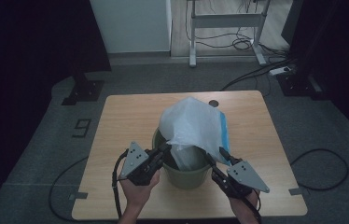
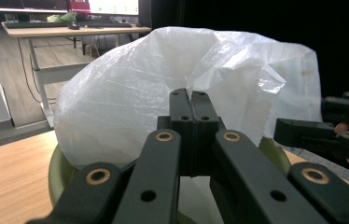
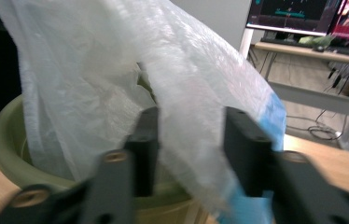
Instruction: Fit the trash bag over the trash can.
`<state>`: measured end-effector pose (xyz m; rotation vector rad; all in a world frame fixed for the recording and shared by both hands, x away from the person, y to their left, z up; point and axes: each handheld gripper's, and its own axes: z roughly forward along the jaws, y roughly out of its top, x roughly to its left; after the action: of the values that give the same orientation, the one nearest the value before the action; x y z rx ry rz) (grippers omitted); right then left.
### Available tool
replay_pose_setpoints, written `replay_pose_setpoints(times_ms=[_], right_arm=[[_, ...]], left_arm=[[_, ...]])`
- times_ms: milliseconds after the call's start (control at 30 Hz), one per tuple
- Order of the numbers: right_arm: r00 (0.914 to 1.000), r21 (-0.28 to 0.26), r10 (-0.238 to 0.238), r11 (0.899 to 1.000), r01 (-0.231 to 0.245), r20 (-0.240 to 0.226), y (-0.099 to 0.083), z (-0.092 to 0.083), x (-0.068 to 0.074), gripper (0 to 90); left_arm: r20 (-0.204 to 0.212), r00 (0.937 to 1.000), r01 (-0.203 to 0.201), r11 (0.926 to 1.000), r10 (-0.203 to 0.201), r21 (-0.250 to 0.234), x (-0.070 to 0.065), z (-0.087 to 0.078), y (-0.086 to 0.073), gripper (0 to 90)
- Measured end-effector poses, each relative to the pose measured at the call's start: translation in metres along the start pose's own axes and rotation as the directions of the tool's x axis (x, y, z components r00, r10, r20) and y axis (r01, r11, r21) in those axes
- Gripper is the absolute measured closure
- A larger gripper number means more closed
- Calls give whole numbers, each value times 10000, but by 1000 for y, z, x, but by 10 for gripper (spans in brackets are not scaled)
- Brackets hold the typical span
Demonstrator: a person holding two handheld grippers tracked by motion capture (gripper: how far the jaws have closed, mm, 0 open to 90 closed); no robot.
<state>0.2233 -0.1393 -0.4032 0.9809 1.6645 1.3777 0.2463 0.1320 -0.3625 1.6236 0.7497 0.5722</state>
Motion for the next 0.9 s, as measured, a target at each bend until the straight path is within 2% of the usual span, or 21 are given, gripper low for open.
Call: replay_pose_setpoints(times_ms=[67,100,200,300,367,567,667,767,833,900], right_arm=[[10000,35,47,10000,-47,21,-1,2,-5,742],[9998,-9,211,9998,-211,17,0,3,-10,835],[9995,-198,217,9996,-213,219,4,3,-17,886],[9990,-366,218,9991,-204,386,8,3,-20,887],[9976,-748,193,9971,-143,660,21,2,-27,888],[9976,-1357,67,9907,28,693,48,2,-30,888],[9991,-1726,0,9850,73,421,63,5,-26,887],[9998,-1824,-50,9832,86,200,65,6,-21,886],[9997,-1876,-189,9821,159,-144,65,9,-14,846],[9994,-1916,-248,9813,194,-259,64,10,-12,826]], left_arm=[[38,10000,-37,10000,37,25,2,-1,0,897],[50,10000,-58,10000,58,44,2,-1,0,897],[94,9999,-131,9999,131,45,3,-2,-1,897],[189,9997,-126,9999,125,14,3,-3,0,897],[200,9994,-266,9996,266,8,2,-4,2,897],[146,9989,-451,9990,451,-32,2,-6,6,897],[151,9992,-376,9993,376,11,10,-12,3,897],[104,9993,-354,9994,354,31,13,-16,0,897],[4,9995,-313,9995,313,95,19,-23,-3,897],[-45,9996,-287,9995,287,104,21,-25,-5,897]])
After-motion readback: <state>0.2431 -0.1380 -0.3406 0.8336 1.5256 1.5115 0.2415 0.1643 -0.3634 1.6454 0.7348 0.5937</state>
